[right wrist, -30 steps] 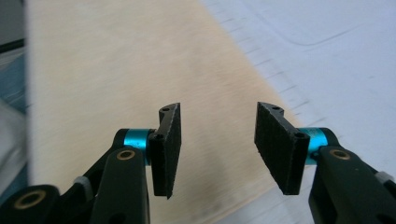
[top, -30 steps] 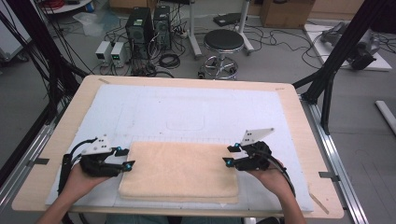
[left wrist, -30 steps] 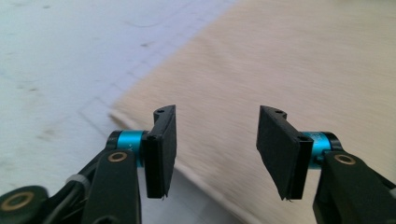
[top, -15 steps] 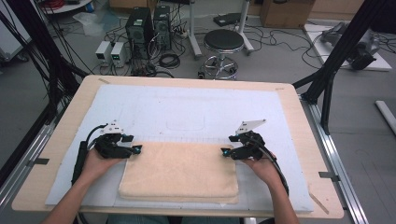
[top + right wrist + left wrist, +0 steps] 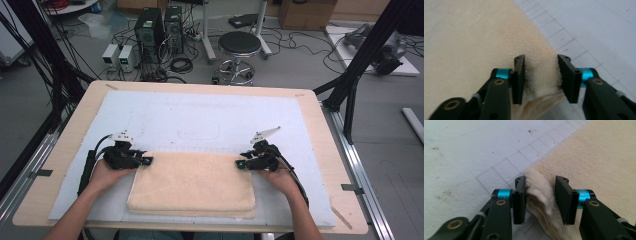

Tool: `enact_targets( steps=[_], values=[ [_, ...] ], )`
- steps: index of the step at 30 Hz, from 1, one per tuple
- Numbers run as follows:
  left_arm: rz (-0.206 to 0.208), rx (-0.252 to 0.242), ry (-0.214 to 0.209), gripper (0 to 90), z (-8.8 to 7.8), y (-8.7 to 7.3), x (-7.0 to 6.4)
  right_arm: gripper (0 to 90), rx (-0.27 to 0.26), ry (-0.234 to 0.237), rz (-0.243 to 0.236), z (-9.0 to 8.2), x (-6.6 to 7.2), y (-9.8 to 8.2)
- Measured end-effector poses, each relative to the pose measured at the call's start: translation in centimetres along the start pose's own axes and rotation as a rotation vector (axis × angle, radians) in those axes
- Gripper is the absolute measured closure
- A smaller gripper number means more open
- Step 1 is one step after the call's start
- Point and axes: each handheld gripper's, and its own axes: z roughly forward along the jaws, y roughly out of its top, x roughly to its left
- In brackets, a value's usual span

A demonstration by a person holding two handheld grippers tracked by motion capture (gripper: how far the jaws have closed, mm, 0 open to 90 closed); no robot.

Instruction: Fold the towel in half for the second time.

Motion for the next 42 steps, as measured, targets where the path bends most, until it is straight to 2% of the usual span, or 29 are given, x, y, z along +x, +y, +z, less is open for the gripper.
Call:
enact_targets(
  steps=[2, 4, 7, 10, 14, 16, 18, 21, 23, 25, 26, 28, 29, 31, 32, 33, 35, 37, 39, 41, 42],
  values=[
    [0.007, -0.002, 0.008, 67.2, 0.0, 0.0, -0.2, 70.5, 0.002, 0.017, -0.010, 0.0, 0.0, 0.0],
    [0.033, 0.003, 0.025, 70.8, -0.1, 0.1, -0.5, 74.0, -0.001, 0.019, -0.024, -0.1, 0.1, 0.0],
    [0.054, -0.004, 0.058, 74.5, -0.3, 0.3, -1.1, 76.9, 0.002, 0.002, -0.053, -0.3, 0.5, 0.2],
    [0.042, -0.056, 0.089, 76.3, -0.7, 0.6, -1.1, 78.1, -0.015, -0.028, -0.078, -0.9, 0.9, 0.6],
    [0.032, -0.118, 0.195, 77.1, -0.4, 1.7, -1.2, 78.4, -0.048, -0.075, -0.093, -1.8, 0.8, 2.0],
    [0.036, -0.126, 0.236, 77.3, -0.1, 2.5, -0.9, 78.4, -0.057, -0.111, -0.100, -1.9, 0.3, 3.0],
    [0.026, -0.143, 0.269, 77.4, 0.2, 3.4, -0.3, 78.5, -0.054, -0.127, -0.090, -1.7, -0.5, 4.1],
    [-0.006, -0.165, 0.302, 77.4, 0.5, 5.2, 0.8, 78.4, -0.064, -0.160, -0.071, -1.4, -2.0, 5.7],
    [-0.005, -0.167, 0.328, 77.4, 0.7, 6.5, 1.6, 78.4, -0.066, -0.192, -0.070, -1.1, -3.0, 6.9],
    [-0.008, -0.166, 0.338, 77.4, 1.0, 7.6, 2.4, 78.4, -0.073, -0.218, -0.063, -0.9, -4.0, 7.9],
    [-0.019, -0.166, 0.337, 77.4, 1.1, 8.1, 2.8, 78.4, -0.073, -0.225, -0.048, -0.8, -4.5, 8.3],
    [-0.015, -0.152, 0.348, 77.1, 1.7, 8.8, 3.5, 78.3, -0.089, -0.233, -0.017, -0.5, -5.8, 8.9],
    [-0.018, -0.137, 0.347, 76.8, 2.0, 9.1, 3.9, 77.6, -0.108, -0.233, -0.011, -0.3, -6.2, 8.9],
    [-0.008, -0.085, 0.338, 73.3, 2.7, 9.2, 4.5, 71.0, -0.096, -0.230, 0.027, 0.3, -7.1, 8.6],
    [0.002, -0.066, 0.367, 68.4, 2.9, 9.2, 4.6, 66.7, -0.081, -0.239, 0.044, 0.7, -7.4, 8.4],
    [-0.011, -0.066, 0.398, 62.0, 2.8, 9.1, 4.7, 62.2, -0.077, -0.244, 0.059, 0.9, -7.6, 8.2],
    [-0.034, -0.075, 0.407, 50.4, 2.4, 8.8, 5.1, 54.5, -0.079, -0.241, 0.065, 1.1, -7.5, 8.0],
    [-0.039, -0.097, 0.406, 49.4, 1.6, 8.3, 5.2, 52.3, -0.080, -0.263, 0.042, 1.0, -7.0, 7.8],
    [-0.046, -0.117, 0.386, 48.4, 1.0, 7.7, 5.0, 50.3, -0.098, -0.254, 0.038, 0.5, -6.6, 7.7],
    [-0.052, -0.109, 0.356, 47.5, 0.5, 7.2, 4.8, 49.5, -0.107, -0.256, 0.018, 0.2, -6.0, 7.5],
    [-0.047, -0.129, 0.344, 46.8, 0.2, 6.9, 4.5, 49.1, -0.109, -0.251, 0.014, 0.0, -5.7, 7.4]
  ],
)
